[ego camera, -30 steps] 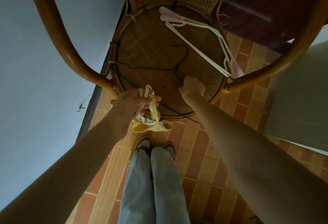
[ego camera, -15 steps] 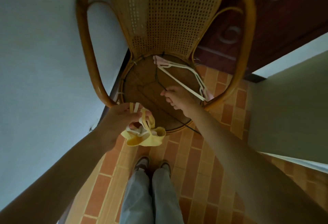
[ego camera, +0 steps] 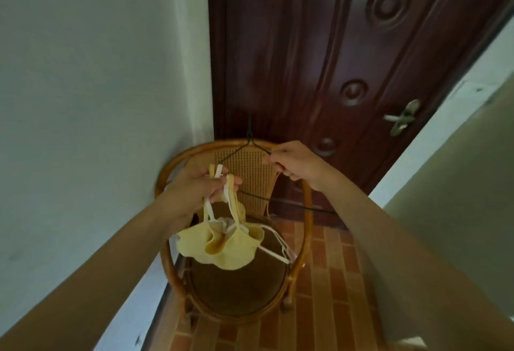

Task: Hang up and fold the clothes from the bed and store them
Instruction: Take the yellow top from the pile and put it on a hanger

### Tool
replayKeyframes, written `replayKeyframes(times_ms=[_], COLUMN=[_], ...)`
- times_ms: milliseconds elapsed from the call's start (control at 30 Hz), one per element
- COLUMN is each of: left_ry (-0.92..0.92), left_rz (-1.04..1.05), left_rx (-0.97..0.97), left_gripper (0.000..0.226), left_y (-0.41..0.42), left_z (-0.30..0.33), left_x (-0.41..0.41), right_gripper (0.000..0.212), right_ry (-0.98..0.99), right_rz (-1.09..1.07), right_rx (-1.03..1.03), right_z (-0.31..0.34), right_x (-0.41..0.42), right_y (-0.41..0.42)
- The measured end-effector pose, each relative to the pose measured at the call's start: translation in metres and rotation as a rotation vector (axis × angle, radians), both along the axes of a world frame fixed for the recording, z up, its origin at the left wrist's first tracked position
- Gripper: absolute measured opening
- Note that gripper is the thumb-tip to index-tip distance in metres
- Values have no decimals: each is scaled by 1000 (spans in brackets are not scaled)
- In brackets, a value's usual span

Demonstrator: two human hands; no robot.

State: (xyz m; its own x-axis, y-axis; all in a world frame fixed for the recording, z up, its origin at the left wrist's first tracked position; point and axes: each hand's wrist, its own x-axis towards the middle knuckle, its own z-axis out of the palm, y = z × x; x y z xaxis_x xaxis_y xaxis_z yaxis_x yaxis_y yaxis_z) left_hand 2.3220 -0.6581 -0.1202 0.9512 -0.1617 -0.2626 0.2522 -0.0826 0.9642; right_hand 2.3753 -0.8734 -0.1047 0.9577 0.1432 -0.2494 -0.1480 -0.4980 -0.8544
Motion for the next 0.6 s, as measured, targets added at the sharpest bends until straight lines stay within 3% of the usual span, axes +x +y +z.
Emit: replayKeyframes(times_ms=[300,433,600], left_ry=[-217,-289,-273], left_rz=[-109,-145,-231], left_rx=[-36,-55,-89], left_gripper=[19,5,18], left_y=[-20,-39,-58], left_z=[130,152,155], left_x=[14,17,21], right_gripper=[19,19,19], right_ry=[-320,-442,-491], right_rz=[-98,-130,-211], right_rx=[39,53,83], right_z=[147,174,181], right_x=[-42,-56,-60], right_y=[-27,-43,-71])
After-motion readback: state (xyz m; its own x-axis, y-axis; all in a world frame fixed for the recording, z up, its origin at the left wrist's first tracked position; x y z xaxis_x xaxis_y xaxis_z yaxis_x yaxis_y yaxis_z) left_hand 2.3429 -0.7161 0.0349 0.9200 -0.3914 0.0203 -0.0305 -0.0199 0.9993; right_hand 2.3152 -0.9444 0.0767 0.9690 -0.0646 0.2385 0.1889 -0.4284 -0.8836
